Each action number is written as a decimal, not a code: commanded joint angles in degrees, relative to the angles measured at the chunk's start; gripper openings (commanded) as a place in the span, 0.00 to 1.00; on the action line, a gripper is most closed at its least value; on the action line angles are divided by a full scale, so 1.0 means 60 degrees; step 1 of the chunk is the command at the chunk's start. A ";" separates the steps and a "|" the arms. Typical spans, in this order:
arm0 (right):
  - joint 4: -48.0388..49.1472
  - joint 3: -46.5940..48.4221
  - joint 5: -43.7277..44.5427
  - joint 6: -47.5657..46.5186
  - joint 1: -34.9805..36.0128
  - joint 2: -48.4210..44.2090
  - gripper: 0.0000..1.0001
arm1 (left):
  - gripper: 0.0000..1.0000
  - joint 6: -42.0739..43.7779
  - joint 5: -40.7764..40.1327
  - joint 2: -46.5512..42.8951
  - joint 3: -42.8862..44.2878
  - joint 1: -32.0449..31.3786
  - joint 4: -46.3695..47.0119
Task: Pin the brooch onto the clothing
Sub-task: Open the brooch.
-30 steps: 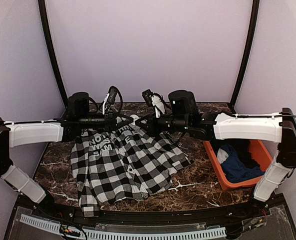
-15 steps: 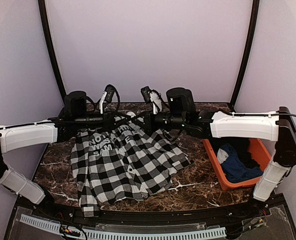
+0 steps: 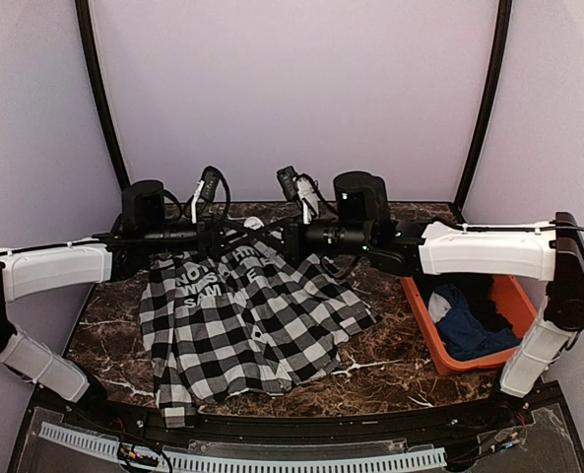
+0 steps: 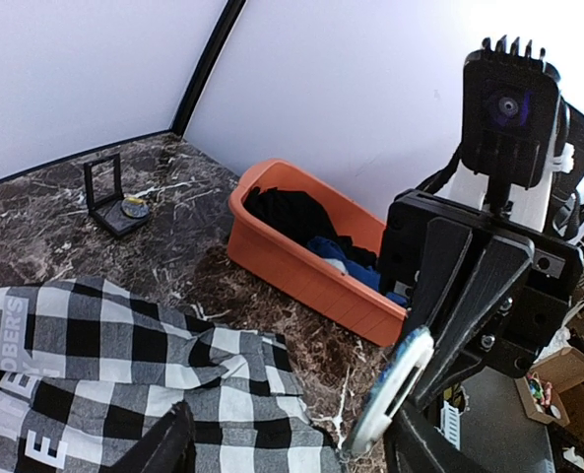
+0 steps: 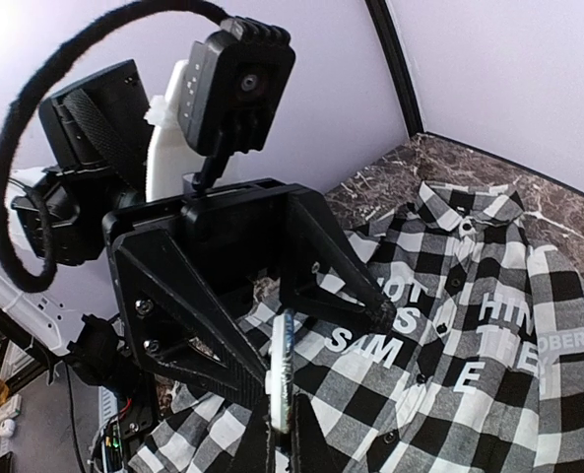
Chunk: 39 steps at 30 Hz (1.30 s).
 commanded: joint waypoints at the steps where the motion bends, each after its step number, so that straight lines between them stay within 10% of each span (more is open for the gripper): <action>1: 0.1114 -0.0295 0.0200 -0.0070 -0.0081 -0.0265 0.00 | 0.66 -0.0822 0.1840 -0.0358 -0.0308 -0.0070 0.1565; 11: 0.0958 -0.0606 0.0605 0.0015 -0.0204 -0.0362 0.00 | 0.82 -0.2773 0.2561 -0.0322 -0.0947 0.0356 0.4770; 17: 0.0942 -0.0593 0.0425 0.0013 -0.0243 -0.0367 0.00 | 0.88 -0.2609 0.2066 -0.0091 -0.0876 0.0568 0.4022; 25: 0.0839 -0.0327 0.0183 -0.0273 -0.0110 -0.0129 0.00 | 0.80 -0.1850 0.1256 0.0391 -0.0414 0.0590 0.1991; 39: 0.0702 -0.0186 0.0550 -0.0970 0.0310 0.0094 0.00 | 0.59 -0.3515 0.1868 0.0938 -0.0729 0.0589 0.4261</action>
